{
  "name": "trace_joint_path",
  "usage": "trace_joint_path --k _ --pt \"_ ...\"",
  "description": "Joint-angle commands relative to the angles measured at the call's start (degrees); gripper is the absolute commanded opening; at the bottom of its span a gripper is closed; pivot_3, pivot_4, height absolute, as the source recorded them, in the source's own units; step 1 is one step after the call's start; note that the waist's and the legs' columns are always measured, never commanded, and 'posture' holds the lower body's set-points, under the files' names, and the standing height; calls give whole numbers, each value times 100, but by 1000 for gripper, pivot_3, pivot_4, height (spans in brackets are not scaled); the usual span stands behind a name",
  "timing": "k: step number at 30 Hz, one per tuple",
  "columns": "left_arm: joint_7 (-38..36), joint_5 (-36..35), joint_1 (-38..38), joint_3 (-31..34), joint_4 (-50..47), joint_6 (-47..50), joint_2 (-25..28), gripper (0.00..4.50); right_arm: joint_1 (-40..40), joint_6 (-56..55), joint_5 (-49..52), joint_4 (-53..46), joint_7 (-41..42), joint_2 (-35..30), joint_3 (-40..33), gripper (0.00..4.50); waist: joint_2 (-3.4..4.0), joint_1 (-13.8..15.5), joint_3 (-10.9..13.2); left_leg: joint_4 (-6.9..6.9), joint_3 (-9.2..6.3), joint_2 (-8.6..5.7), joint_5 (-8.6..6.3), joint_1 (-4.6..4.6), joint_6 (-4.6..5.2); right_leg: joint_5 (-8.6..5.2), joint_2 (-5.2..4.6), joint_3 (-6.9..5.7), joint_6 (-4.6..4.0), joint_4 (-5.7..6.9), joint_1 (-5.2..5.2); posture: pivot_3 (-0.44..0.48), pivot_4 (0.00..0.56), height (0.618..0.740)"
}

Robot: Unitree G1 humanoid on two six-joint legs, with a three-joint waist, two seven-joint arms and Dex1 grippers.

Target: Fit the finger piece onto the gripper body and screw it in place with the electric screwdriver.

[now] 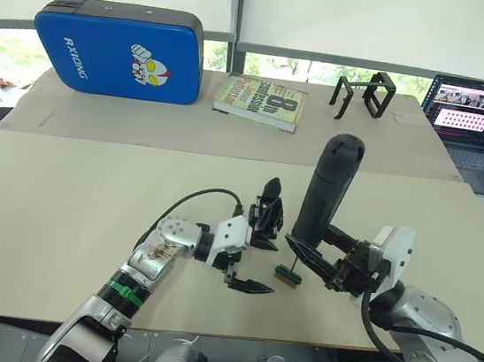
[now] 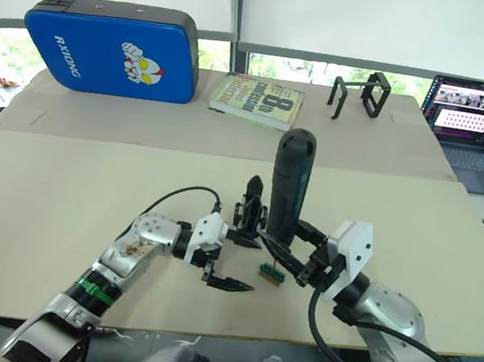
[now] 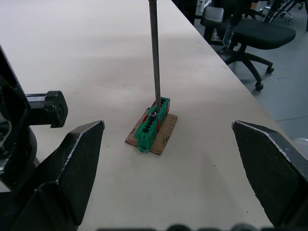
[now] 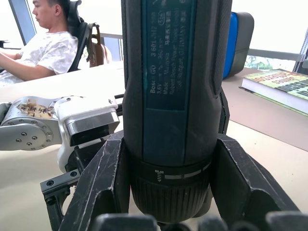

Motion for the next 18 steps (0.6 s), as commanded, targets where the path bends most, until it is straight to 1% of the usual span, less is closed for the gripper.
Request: trace_joint_path --k 1,10,18 --pt "-18 -11 -87 -8 -96 -68 -20 4500 -121 -197 85 -201 28 -10 -123 1897 0 0 0 0 0 0 0 0 0 0 0 0 0 0 0 0 150 740" --pt "-22 -8 -96 -8 -91 -69 -17 4500 -209 -131 177 -327 -13 -17 -132 1897 0 0 0 0 0 0 0 0 0 0 0 0 0 0 0 0 150 740" --pt "-20 -10 -100 -3 -86 -72 -17 4500 -104 -233 37 -181 32 16 -84 1897 0 -1 0 0 0 0 0 0 0 0 0 0 0 0 0 0 150 740"
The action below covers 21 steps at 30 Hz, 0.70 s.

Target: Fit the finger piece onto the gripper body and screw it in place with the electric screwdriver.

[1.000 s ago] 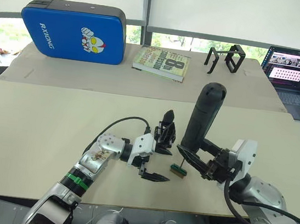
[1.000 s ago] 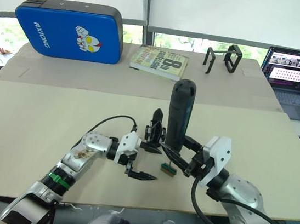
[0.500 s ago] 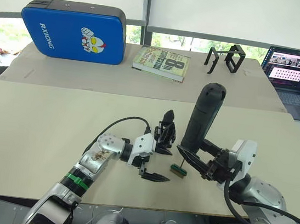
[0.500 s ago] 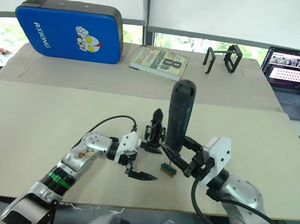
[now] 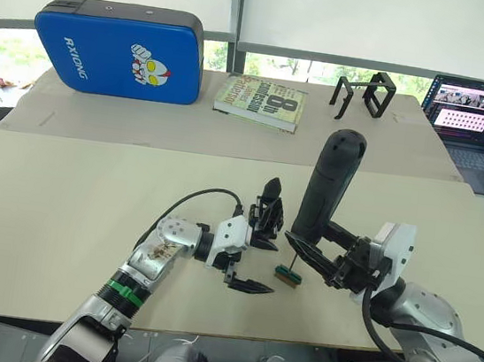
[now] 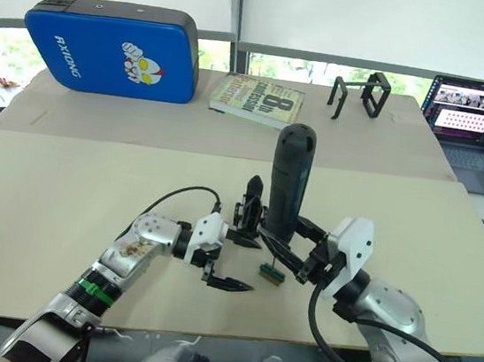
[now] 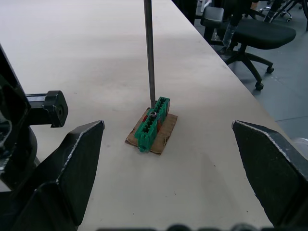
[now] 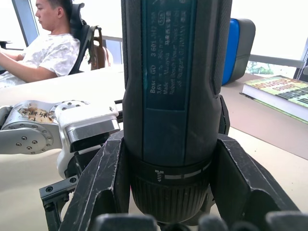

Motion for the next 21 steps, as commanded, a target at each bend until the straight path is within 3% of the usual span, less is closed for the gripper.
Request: trace_joint_path --k 1,21 --pt "-18 -9 -99 -2 -85 -71 -18 4500 -8 -235 28 -166 21 30 -81 1897 0 -1 0 0 0 0 0 0 0 0 0 0 0 0 0 0 150 740" --pt "-13 -11 -96 7 -81 -77 -13 4500 -14 -369 -20 45 131 67 -72 1897 0 1 0 0 0 0 0 1 0 0 0 0 0 0 2 0 150 740"
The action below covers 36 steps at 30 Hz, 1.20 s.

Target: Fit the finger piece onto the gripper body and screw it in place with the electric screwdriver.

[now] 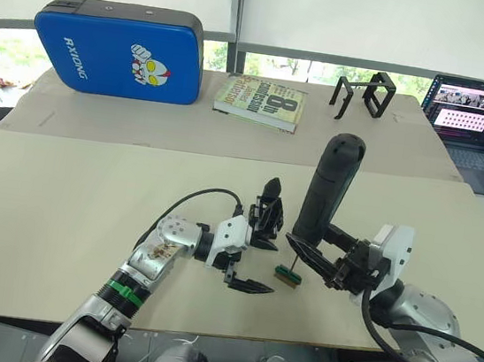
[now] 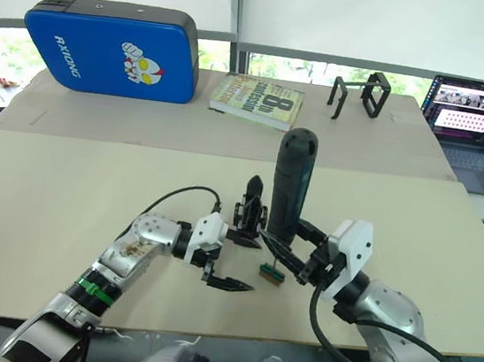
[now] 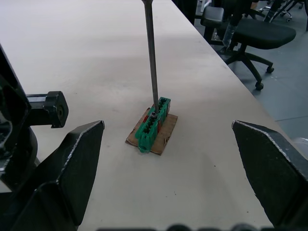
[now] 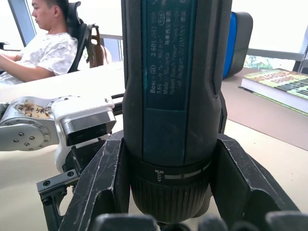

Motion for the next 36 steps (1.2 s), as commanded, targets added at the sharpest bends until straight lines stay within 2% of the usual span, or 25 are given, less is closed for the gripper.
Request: trace_joint_path --k 1,36 --pt "-14 -11 -93 6 -81 -78 -15 4500 -51 -270 -5 -137 45 21 -73 1897 0 0 0 0 0 0 0 0 0 0 0 0 0 0 0 0 150 740" --pt "-9 53 -90 -13 2 -154 -101 4500 -89 -240 -25 -333 198 -203 -86 1897 0 0 0 0 0 0 0 0 0 0 0 1 0 0 -1 0 150 740"
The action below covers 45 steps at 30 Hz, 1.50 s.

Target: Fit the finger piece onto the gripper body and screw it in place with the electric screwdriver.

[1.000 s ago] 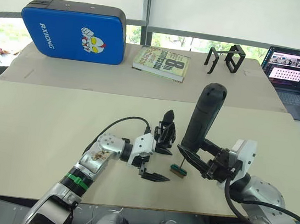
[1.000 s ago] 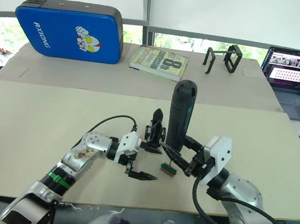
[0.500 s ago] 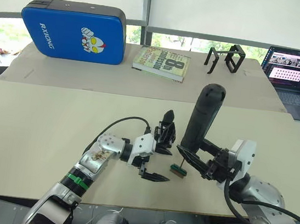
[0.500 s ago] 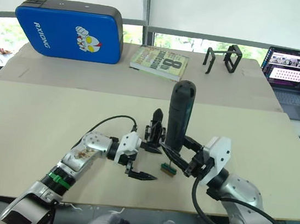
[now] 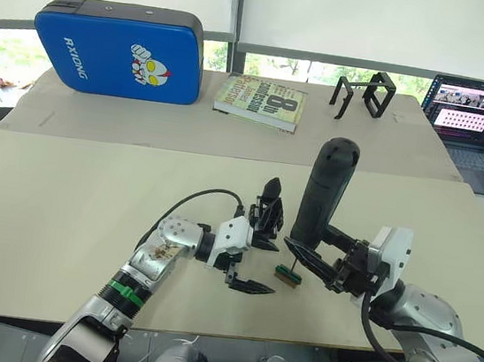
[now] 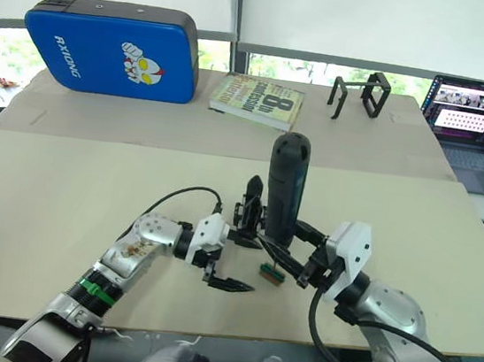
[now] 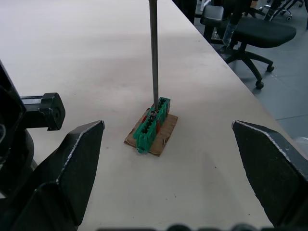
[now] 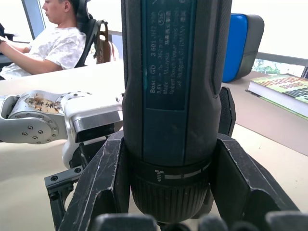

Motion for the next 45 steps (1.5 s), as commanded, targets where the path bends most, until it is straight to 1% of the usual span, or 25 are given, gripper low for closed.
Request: trace_joint_path --k 1,9,18,25,34,42,45 --pt "-12 -21 -90 -6 -17 -125 -43 4500 -53 -158 68 -284 55 -76 -114 1897 0 0 0 0 0 0 0 0 0 0 0 0 0 0 0 0 150 740" --pt "-14 -25 -103 0 -11 -111 -58 4500 -31 -238 -77 -88 114 -67 -14 1897 0 1 0 0 0 0 0 0 0 0 0 0 0 0 0 0 150 740" --pt "-10 -17 -110 10 7 -122 -49 4500 -19 -282 -206 -99 162 -107 -4 1897 0 1 0 0 0 0 0 0 0 0 0 0 0 0 0 0 150 740" --pt "-17 -12 -132 9 57 -157 -60 4500 -17 -293 -96 -188 289 -179 -191 1897 0 2 0 0 0 0 0 0 0 0 0 0 0 0 0 0 150 740" --pt "-26 -10 -178 8 121 -194 -83 4500 56 -318 -124 -169 322 -183 -222 1897 0 0 0 0 0 0 0 0 0 0 0 1 0 0 0 0 150 740" --pt "-34 -15 -229 7 180 -219 -93 4500 36 -315 -207 49 250 -76 -155 1897 0 3 0 1 0 0 0 0 0 0 0 0 0 0 1 0 150 740" --pt "-35 -12 -241 10 197 -221 -94 4500 22 -396 -334 54 266 -136 -162 1897 0 3 0 1 0 0 0 0 0 0 0 0 0 0 1 0 150 740"
